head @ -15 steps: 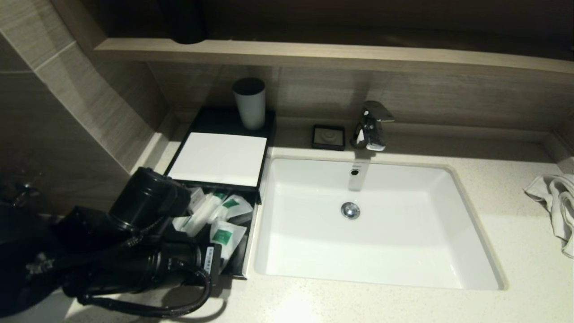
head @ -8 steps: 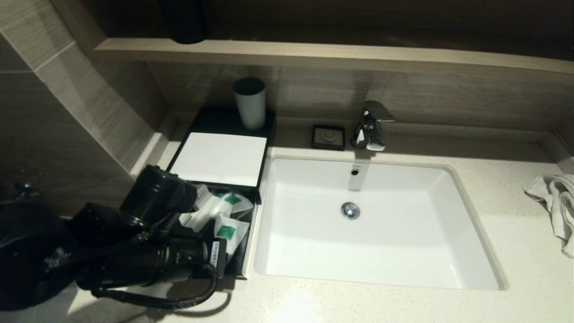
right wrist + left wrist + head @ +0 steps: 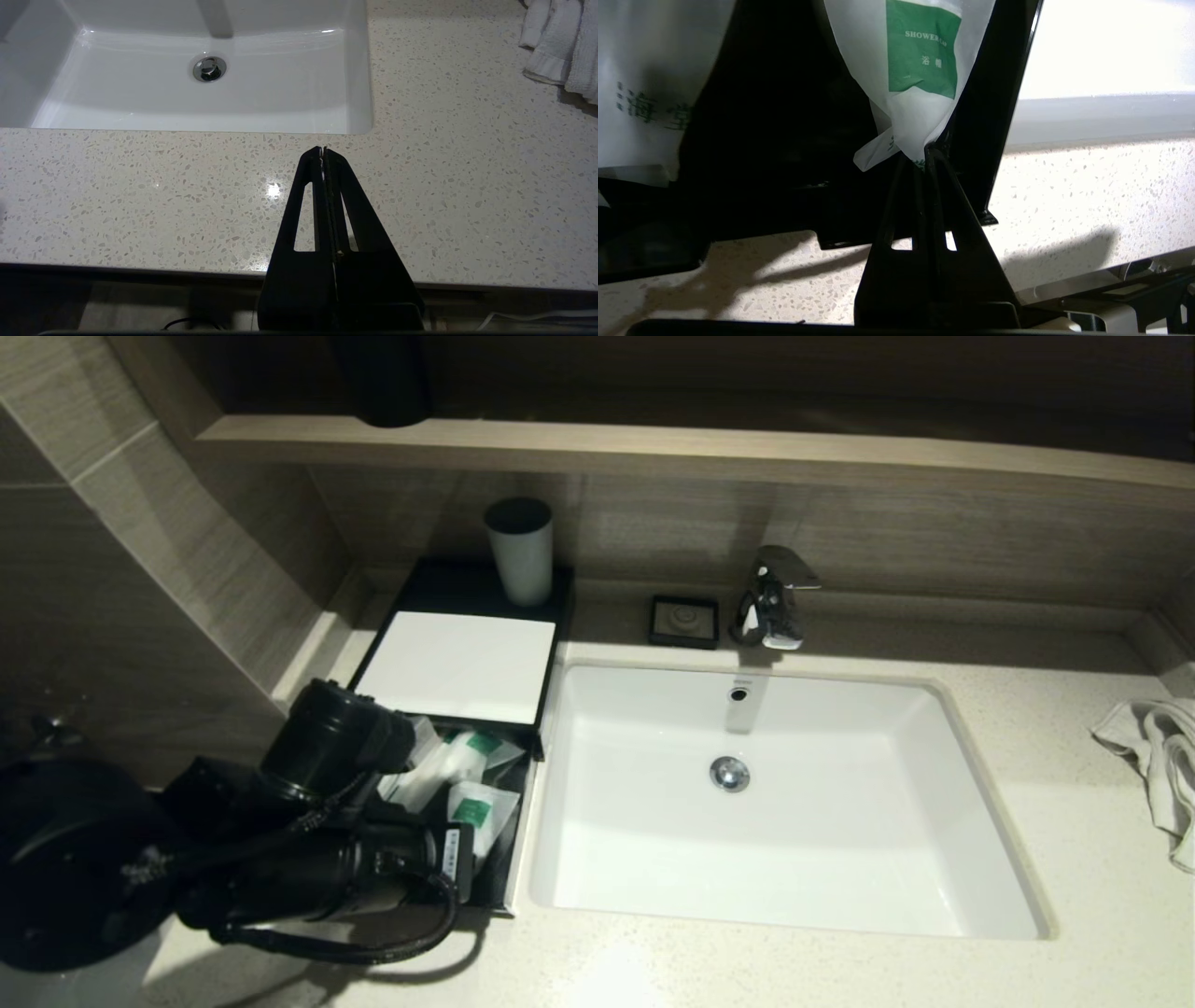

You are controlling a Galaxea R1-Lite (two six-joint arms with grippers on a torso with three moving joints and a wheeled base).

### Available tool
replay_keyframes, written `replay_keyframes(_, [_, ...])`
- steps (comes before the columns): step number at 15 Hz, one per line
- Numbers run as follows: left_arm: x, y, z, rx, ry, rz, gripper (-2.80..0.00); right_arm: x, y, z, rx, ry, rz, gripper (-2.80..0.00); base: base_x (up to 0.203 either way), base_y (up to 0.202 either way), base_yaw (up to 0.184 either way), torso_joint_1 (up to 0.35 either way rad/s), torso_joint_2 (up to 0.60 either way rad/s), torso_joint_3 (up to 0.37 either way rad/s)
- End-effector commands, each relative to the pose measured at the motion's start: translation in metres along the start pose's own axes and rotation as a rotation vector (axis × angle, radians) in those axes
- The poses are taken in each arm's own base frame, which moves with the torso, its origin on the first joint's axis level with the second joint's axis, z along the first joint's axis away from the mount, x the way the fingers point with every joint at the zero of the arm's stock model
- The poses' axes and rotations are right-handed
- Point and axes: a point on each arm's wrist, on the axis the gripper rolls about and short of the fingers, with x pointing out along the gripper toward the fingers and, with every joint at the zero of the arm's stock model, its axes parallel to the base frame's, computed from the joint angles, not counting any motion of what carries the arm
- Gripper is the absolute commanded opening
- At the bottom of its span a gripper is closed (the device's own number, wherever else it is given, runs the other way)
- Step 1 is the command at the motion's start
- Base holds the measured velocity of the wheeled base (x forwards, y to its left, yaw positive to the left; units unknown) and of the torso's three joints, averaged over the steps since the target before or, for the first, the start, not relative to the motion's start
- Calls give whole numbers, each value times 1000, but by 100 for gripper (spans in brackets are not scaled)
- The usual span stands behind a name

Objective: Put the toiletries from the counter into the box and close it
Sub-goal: Place the bathroom toiletry into the drawer

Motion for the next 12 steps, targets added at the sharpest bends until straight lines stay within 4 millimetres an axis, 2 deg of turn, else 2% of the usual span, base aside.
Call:
replay_keyframes(1, [5, 4, 2, -15, -1, 14, -280, 0, 0, 0, 0, 2, 0, -280, 0, 0, 0, 0, 0, 0])
replay_keyframes(12, [4, 3, 5, -15, -63, -15, -280, 0, 0, 0, 0, 1, 0, -280, 0, 0, 0, 0, 0, 0])
